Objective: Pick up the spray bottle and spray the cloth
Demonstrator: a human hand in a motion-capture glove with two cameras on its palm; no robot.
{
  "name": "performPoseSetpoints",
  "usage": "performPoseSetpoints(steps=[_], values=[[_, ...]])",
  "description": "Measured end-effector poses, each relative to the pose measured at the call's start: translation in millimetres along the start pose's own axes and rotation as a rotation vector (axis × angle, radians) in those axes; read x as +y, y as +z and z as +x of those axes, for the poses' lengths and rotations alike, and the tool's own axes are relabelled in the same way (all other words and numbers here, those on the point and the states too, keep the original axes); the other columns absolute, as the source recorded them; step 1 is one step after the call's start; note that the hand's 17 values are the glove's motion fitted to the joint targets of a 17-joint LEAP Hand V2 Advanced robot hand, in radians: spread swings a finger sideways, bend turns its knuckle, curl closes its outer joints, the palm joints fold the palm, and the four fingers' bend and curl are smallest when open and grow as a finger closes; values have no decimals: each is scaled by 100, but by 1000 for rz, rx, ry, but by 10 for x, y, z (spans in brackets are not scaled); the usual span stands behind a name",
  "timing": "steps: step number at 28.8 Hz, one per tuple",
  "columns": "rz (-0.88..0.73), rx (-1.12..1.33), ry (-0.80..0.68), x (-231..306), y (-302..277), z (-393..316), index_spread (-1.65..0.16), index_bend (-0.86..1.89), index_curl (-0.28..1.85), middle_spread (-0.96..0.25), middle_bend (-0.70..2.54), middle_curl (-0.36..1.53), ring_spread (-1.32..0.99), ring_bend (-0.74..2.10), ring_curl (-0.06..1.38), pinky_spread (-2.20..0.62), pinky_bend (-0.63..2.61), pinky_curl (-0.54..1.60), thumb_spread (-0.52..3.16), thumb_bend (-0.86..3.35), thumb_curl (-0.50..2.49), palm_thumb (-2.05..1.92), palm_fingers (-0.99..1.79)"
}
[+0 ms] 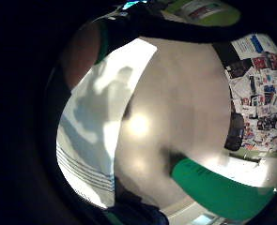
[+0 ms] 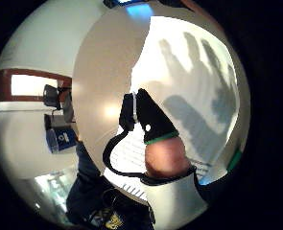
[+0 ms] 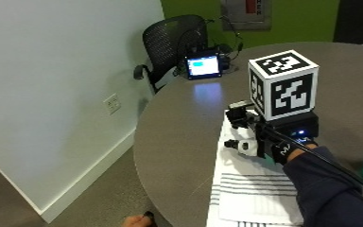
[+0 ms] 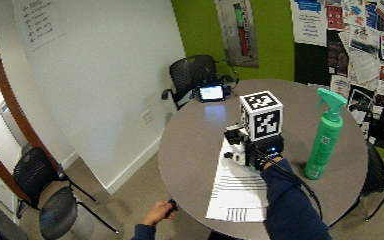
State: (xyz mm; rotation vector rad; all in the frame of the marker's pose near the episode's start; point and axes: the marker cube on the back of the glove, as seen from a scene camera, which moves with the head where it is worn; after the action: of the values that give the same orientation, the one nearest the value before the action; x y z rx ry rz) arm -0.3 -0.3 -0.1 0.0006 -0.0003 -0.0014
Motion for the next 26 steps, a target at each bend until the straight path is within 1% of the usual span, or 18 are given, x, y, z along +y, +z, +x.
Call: performPoseSetpoints(steps=[4,8,19,22,26], values=[[2,-1,-3,-5,-8,-13,-29,28,13,-1,17,6,5,17,5,20,50,16,64,24,12,39,35],[0,0,-4,-12,-18,-21,-35,27,18,-1,17,10,6,17,7,25,52,20,83,24,15,41,33],[-3,-3,-13,-23,-27,-31,-42,26,24,-1,17,15,8,18,10,30,53,25,108,18,22,43,30],[3,-8,-50,8,-52,-54,-42,25,26,-1,17,17,8,18,10,30,53,26,112,16,24,44,30],[65,-61,-169,142,-141,-179,-43,26,28,-1,16,18,8,17,11,31,52,27,113,12,25,42,28]])
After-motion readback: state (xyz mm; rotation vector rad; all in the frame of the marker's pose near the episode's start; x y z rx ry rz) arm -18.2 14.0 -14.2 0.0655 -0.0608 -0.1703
